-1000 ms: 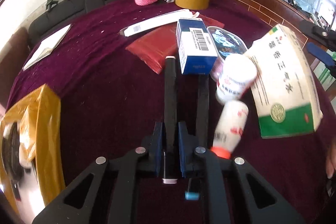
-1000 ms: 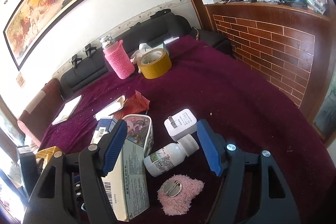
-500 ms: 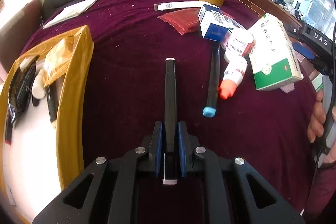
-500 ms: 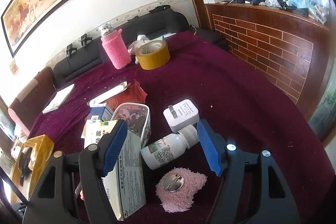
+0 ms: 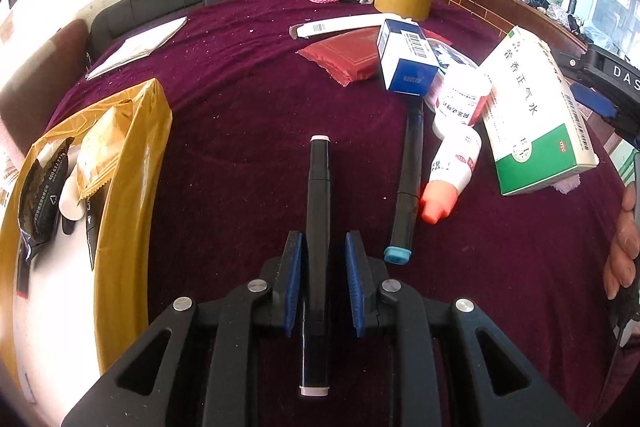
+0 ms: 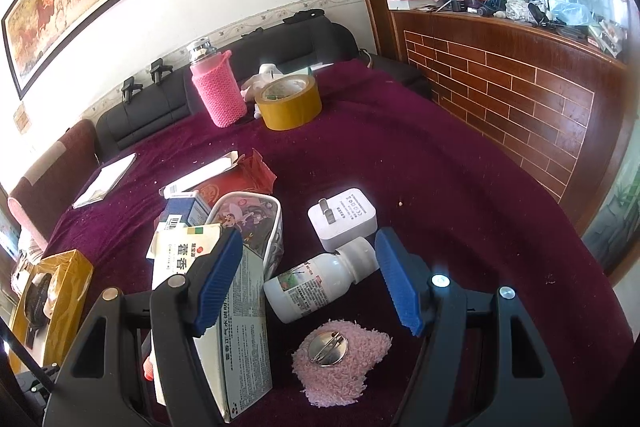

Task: Organize objects
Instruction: 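Grasp a black marker with the left gripper and lift it, then carry the marker to the tray with the left gripper while the right gripper grasps a blue-capped black marker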

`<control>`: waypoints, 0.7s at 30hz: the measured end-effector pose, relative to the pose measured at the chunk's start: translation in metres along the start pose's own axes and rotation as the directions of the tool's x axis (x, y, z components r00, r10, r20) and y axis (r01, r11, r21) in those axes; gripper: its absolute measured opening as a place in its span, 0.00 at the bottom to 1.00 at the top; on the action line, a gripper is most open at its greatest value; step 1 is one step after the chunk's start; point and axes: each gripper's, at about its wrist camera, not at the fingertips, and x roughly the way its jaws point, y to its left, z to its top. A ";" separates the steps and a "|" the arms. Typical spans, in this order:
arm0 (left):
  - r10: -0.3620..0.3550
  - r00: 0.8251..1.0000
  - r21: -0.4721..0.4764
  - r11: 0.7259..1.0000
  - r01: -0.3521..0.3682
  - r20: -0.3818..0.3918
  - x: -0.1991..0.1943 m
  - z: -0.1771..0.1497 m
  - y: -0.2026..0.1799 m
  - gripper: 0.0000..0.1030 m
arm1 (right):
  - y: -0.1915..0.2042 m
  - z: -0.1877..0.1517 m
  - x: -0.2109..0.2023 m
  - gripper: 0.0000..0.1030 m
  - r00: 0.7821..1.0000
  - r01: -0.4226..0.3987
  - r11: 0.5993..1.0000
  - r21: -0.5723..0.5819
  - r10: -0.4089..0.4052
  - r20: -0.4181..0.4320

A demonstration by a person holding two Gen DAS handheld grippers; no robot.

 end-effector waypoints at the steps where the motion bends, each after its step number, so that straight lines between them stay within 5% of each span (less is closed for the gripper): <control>1: -0.009 1.000 -0.007 1.000 0.009 0.004 -0.001 -0.001 0.002 0.11 | 0.000 0.000 0.000 0.66 1.000 0.000 1.000 0.000 0.000 0.000; 8: -0.068 0.994 -0.053 0.996 0.072 0.083 -0.034 -0.005 0.010 0.11 | 0.002 0.000 0.000 0.66 1.000 0.014 1.000 -0.014 -0.014 0.009; 14: -0.128 0.973 -0.086 0.985 0.147 0.192 -0.088 -0.016 0.025 0.11 | 0.003 -0.001 -0.001 0.66 0.999 0.041 0.999 -0.028 -0.040 0.025; 21: -0.158 0.956 -0.179 0.962 0.205 0.246 -0.124 -0.044 0.072 0.11 | 0.010 0.000 -0.006 0.66 0.992 0.100 0.992 -0.070 -0.094 0.087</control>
